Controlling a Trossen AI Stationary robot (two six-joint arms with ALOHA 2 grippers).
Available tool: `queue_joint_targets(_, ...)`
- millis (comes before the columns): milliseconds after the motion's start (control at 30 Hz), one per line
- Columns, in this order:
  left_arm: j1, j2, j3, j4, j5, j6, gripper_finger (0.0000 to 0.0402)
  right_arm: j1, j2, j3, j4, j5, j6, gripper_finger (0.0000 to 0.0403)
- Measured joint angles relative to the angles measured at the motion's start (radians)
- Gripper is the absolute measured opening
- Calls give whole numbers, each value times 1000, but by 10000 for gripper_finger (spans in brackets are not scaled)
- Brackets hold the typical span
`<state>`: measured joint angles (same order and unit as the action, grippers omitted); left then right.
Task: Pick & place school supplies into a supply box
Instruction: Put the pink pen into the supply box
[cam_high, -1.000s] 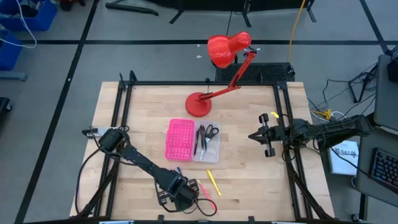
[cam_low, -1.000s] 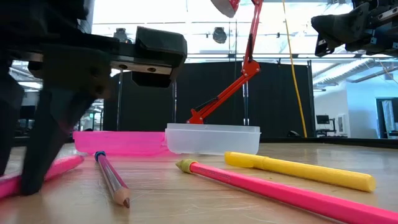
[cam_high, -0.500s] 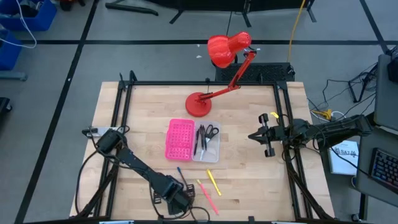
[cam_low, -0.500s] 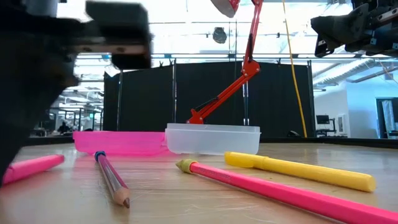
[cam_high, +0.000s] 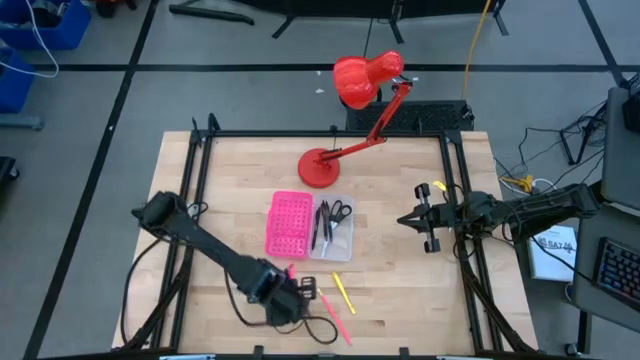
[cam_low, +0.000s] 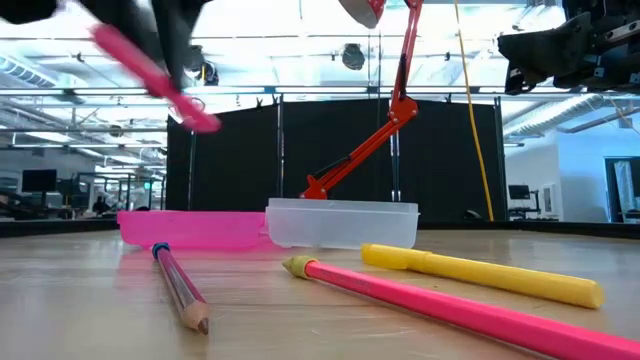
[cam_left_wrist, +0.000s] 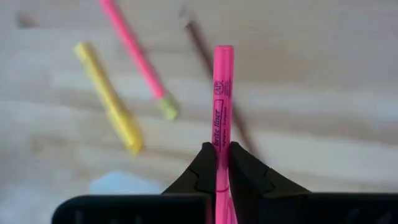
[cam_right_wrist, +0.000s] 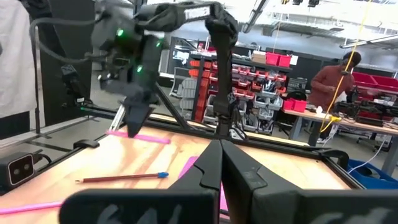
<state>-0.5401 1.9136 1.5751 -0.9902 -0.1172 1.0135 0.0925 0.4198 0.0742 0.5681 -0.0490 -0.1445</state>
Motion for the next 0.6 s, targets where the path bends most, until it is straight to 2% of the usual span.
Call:
queue_joint_targets(133,74,-17,37,-2,-38,140,15,0,3,0,-25,0,-28,0)
queue_joint_targets(267,167,-33,48,72,-42,300,9,0,7,-4,-23,31,-32,0)
queue_joint_targets(433,307,-25,48,151,67,418,6,0,7,-13,-20,133,-25,0)
queue_joint_targets(600,379,-19,37,161,177,431,3,0,7,-16,-50,127,-6,0)
